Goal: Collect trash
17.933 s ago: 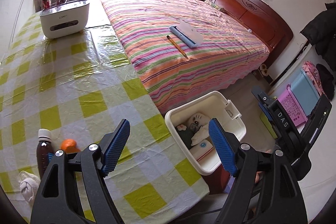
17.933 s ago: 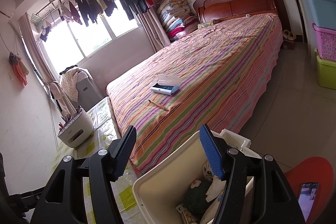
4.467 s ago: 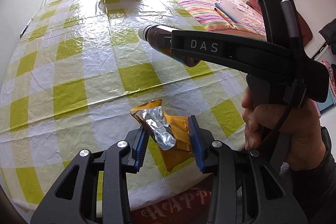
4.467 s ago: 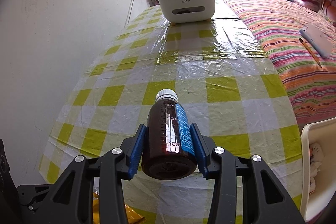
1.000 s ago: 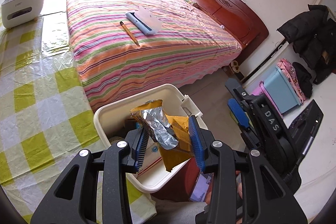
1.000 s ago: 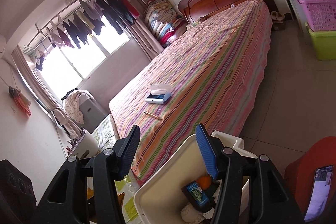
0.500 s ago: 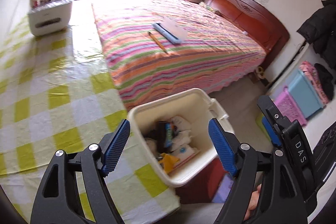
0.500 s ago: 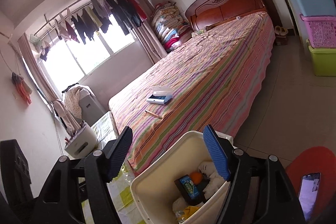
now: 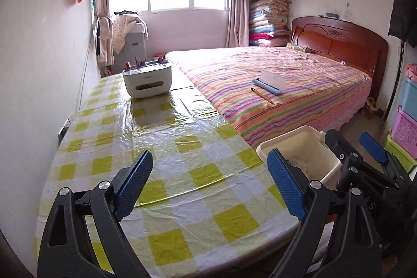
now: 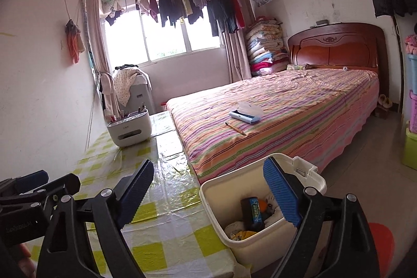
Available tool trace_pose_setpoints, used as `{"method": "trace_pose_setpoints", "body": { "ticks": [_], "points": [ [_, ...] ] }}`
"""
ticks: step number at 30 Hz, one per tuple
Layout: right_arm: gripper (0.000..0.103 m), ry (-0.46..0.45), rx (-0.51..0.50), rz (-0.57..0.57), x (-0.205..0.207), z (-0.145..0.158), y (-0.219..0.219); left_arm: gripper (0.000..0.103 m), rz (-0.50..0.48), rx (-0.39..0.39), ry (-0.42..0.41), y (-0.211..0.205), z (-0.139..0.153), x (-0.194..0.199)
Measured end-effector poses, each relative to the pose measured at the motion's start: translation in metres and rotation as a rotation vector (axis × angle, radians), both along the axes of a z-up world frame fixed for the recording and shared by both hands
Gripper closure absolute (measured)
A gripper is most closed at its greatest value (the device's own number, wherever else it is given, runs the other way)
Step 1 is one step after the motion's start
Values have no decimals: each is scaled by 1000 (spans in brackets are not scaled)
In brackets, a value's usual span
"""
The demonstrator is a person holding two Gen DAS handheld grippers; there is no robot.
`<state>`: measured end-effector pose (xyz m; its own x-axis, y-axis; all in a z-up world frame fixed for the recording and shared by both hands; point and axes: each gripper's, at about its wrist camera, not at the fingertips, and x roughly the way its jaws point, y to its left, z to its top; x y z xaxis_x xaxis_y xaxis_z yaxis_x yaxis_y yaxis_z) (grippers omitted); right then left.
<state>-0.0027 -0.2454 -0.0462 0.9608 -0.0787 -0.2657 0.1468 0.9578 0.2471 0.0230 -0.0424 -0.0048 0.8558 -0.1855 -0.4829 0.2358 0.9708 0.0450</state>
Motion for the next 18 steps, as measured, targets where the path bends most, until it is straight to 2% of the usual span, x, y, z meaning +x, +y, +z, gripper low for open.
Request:
{"method": "trace_pose_setpoints", "body": {
  "ticks": [6,18],
  "points": [
    [19,-22,-40,8,-10,3,22,15,44,19,-59,12,1,-12],
    [19,-3,-20,22,-6,2,23,15,58,2,-59,17,2,-12]
  ]
}}
